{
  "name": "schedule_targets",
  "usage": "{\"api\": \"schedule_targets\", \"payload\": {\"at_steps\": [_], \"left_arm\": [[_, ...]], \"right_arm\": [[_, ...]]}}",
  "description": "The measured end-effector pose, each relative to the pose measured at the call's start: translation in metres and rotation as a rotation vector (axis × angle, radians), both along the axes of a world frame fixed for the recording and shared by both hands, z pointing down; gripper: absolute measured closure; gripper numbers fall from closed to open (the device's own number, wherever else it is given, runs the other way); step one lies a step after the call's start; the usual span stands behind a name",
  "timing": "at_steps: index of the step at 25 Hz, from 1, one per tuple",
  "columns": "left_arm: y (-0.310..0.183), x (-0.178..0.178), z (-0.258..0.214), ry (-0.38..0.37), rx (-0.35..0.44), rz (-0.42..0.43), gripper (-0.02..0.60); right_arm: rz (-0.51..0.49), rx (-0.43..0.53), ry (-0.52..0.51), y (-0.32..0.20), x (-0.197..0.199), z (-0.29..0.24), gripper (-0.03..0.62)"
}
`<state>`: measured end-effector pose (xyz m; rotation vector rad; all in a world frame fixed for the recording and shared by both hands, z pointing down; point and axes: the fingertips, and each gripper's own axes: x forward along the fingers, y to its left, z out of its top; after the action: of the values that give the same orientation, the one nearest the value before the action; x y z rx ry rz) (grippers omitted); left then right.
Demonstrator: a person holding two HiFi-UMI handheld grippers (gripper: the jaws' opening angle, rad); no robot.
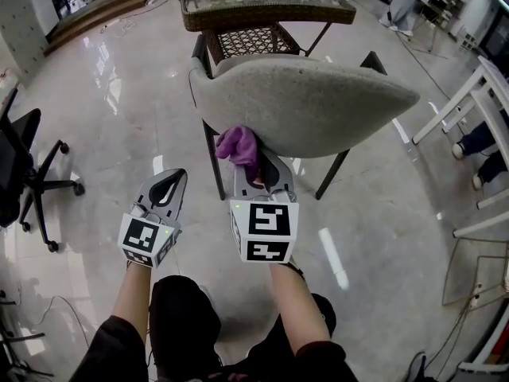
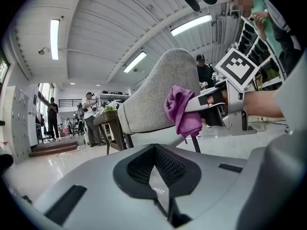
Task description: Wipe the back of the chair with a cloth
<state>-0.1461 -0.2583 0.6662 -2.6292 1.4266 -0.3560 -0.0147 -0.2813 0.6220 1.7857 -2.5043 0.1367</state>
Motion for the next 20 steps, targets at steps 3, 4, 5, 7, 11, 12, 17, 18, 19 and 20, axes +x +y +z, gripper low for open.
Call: {"api": "schedule_targets", "payload": {"at_steps": [3,4,5,7,11,12,17,18,19,20], "left_arm": [[-0.002,0.005,0.004,-0.003,0.013,0.014,0.572],[-0.003,0.009,0.005,-0.004,0.014,0.020,0.572],[-0.003,0.013,0.005,-0.004,0.015,0.028,0.572],[-0.002,0.023,0.005,-0.004,0.014,0.047,0.572],[0.004,0.048,0.005,-0.012,0.008,0.091,0.572],[0.005,0.053,0.006,-0.019,0.012,0.102,0.572],[0.010,0.073,0.010,-0.035,0.006,0.140,0.572],[0.011,0.075,0.010,-0.043,0.009,0.146,0.572],[0.012,0.077,0.011,-0.048,0.012,0.152,0.572],[0.013,0.079,0.012,-0.051,0.012,0.157,0.572]], "right_arm": [[0.018,-0.001,0.012,0.004,0.014,0.003,0.503],[0.026,0.000,0.015,0.007,0.019,0.004,0.503],[0.034,0.002,0.016,0.009,0.024,0.003,0.503],[0.053,0.004,0.018,0.014,0.035,0.003,0.503],[0.096,0.003,0.021,0.023,0.064,0.003,0.503],[0.110,0.001,0.022,0.024,0.072,0.004,0.503],[0.193,-0.017,-0.002,0.031,0.119,0.007,0.503],[0.213,-0.020,-0.004,0.032,0.130,0.007,0.503],[0.233,-0.023,-0.009,0.032,0.140,0.007,0.503],[0.253,-0.027,-0.016,0.032,0.150,0.007,0.503]]}}
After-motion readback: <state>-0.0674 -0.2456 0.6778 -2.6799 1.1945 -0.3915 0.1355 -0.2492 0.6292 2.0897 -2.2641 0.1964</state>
